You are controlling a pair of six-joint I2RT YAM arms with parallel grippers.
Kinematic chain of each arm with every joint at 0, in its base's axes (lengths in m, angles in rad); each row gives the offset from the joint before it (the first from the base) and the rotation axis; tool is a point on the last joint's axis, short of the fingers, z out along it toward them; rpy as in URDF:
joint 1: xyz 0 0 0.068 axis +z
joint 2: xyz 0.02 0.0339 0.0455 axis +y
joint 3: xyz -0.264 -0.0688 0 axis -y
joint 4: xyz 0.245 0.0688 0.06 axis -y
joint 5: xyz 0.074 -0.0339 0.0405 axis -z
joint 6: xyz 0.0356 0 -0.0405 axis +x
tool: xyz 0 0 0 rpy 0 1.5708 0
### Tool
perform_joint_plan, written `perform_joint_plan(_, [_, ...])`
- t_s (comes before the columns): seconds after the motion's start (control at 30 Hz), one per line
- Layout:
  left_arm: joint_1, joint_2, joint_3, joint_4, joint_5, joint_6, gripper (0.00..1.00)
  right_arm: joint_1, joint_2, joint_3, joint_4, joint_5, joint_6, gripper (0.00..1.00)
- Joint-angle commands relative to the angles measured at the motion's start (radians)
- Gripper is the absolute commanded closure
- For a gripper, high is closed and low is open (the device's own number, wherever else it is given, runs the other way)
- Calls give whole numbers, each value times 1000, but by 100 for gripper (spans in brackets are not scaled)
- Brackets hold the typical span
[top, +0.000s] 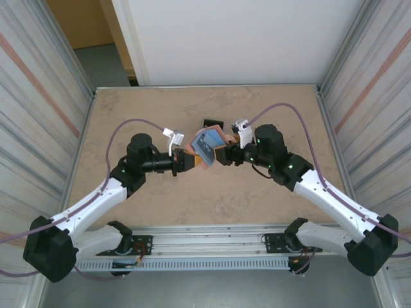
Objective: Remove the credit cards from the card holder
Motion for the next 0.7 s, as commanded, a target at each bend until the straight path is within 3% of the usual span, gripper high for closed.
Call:
perform_joint_plan(0.0, [-6,-32,9,63,43,24,100,-2,-16,-2,2,-21,-2,28])
perform_joint_plan(0.3, [-9,-22,10,52,69,31,100,-1,-8,10,18,16,-17,33])
perform_joint_plan(0.67, [-11,-22,9,34,69,41,100,-49,-38,23,31,-48,19,37])
